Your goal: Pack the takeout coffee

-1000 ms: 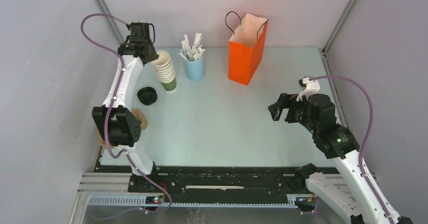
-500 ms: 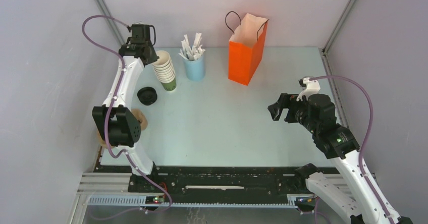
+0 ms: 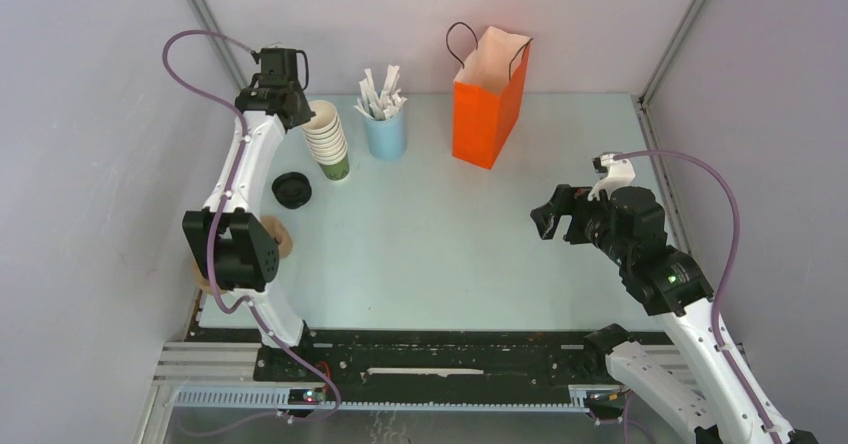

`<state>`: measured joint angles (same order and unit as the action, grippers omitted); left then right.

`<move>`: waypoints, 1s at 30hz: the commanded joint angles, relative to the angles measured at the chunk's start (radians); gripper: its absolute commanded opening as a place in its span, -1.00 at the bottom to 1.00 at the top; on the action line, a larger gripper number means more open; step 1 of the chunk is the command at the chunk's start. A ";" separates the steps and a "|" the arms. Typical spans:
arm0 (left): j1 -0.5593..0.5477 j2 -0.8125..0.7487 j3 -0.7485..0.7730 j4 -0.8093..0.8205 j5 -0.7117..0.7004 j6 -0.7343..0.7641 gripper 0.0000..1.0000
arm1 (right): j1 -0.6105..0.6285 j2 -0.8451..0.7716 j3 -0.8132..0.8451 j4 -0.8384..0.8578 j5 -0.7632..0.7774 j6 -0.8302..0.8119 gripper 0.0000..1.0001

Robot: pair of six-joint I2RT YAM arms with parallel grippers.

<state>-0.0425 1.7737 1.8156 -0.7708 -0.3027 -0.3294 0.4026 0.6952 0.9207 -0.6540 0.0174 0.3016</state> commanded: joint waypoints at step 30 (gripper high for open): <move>0.013 -0.003 0.001 0.021 0.012 0.020 -0.65 | 0.019 0.013 0.026 0.029 -0.006 0.031 0.90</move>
<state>-0.0414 1.7737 1.8156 -0.7712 -0.2993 -0.3286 0.4149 0.7044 0.9207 -0.6537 0.0139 0.3149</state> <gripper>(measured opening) 0.199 0.953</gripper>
